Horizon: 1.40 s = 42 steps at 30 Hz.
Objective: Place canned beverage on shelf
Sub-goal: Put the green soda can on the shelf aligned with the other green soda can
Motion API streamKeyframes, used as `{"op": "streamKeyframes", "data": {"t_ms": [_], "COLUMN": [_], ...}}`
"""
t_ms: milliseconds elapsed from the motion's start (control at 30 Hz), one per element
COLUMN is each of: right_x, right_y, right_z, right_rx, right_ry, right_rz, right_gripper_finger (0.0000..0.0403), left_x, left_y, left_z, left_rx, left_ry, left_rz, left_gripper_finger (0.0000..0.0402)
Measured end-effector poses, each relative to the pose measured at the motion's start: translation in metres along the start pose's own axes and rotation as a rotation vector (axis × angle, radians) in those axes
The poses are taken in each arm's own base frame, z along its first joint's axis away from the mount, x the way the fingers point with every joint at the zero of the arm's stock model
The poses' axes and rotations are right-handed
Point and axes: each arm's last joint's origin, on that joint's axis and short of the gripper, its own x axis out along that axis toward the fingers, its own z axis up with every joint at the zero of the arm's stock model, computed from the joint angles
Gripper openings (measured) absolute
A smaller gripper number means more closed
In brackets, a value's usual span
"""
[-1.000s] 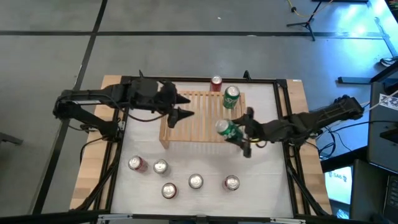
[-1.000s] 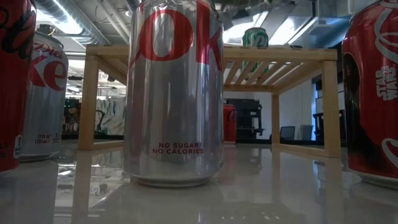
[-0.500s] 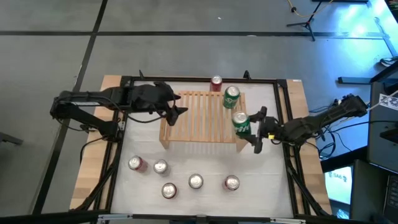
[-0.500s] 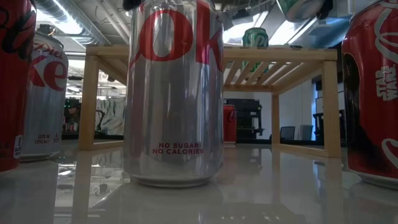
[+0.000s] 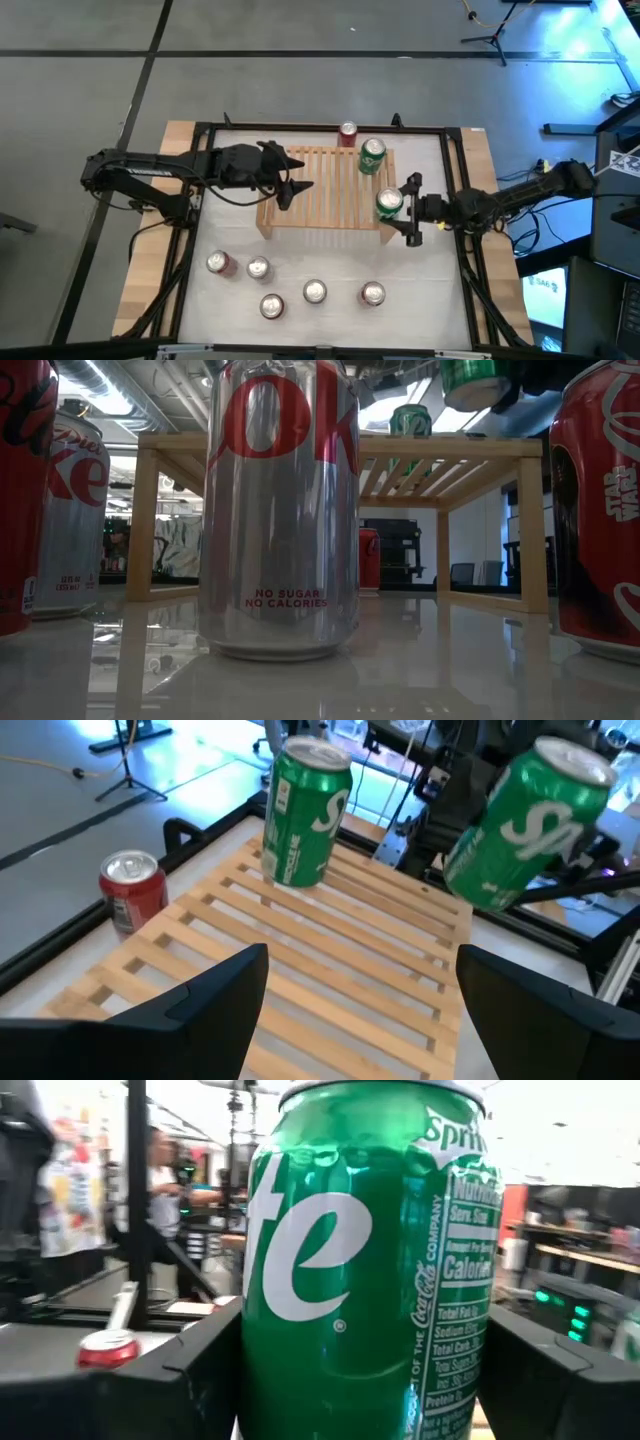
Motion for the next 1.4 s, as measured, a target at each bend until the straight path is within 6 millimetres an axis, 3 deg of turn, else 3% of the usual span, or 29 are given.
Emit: {"op": "streamKeyframes", "data": {"t_ms": [333, 733, 1200, 1400], "right_x": [0.004, 0.003, 0.017, 0.019], "right_y": [-0.019, -0.049, -0.055, -0.056], "right_z": [-0.004, -0.009, -0.028, -0.035], "right_rx": [-0.052, -0.004, 0.006, 0.027], "right_ry": [-0.037, -0.025, 0.021, 0.061], "right_rz": [0.228, 0.382, 0.375, 0.339], "right_gripper_finger": [0.0303, 0.0303, 0.0303, 0.0303], "left_x": [0.001, 0.001, 0.002, 0.024], "left_y": [0.0, 0.0, -0.001, -0.009], "left_z": [0.0, 0.0, 0.001, 0.003], "left_rx": [-0.007, -0.017, -0.064, -0.087], "left_ry": [-0.006, -0.005, -0.014, -0.092], "left_rz": [-0.002, -0.002, -0.001, -0.04], "left_gripper_finger": [0.0314, 0.0314, 0.0314, 0.0314]}}
